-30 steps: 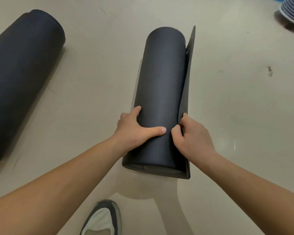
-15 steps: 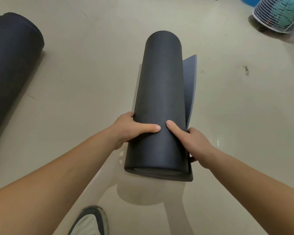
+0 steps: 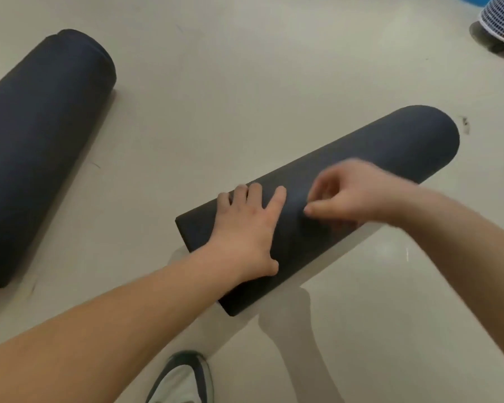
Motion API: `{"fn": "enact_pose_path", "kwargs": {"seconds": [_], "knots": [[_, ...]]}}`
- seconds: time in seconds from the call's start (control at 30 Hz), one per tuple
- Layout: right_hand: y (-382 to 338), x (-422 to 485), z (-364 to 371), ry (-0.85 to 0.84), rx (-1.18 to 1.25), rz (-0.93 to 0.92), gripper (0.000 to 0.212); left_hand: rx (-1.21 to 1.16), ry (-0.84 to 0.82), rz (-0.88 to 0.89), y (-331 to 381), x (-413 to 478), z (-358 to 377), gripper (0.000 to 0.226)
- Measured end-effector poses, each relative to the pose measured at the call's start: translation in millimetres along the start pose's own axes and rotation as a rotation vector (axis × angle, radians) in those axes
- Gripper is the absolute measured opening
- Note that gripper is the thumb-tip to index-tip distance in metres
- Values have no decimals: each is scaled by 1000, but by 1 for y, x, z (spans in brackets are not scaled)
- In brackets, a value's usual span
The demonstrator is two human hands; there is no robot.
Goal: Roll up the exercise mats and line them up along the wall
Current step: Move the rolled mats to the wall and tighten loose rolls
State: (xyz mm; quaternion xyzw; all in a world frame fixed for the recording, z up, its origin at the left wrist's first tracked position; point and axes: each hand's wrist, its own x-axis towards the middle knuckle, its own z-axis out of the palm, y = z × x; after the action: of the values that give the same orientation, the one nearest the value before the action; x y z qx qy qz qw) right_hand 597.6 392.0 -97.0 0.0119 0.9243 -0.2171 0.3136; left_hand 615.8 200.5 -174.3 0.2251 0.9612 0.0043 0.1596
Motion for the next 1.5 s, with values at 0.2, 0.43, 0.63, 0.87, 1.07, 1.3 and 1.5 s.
{"fn": "enact_pose_path", "kwargs": {"seconds": [0.2,0.43,0.63,0.87,1.07,1.3,1.5], "knots": [[31,39,7,6,-886,-154,161,6,66,58,30,-38,28,110],[55,38,16,161,-968,-274,156,-199,-23,-188,-32,-74,29,132],[45,22,62,303,-799,24,150,2,112,-114,-83,-35,4,122],[34,7,96,301,-748,56,140,-287,185,-341,-68,-25,30,106],[104,0,26,98,-628,10,145,-287,221,-329,-65,-19,37,108],[155,-24,32,190,-535,115,139,-293,236,-209,-24,24,20,107],[243,-92,25,165,-357,299,138,-175,122,67,75,70,3,119]]}}
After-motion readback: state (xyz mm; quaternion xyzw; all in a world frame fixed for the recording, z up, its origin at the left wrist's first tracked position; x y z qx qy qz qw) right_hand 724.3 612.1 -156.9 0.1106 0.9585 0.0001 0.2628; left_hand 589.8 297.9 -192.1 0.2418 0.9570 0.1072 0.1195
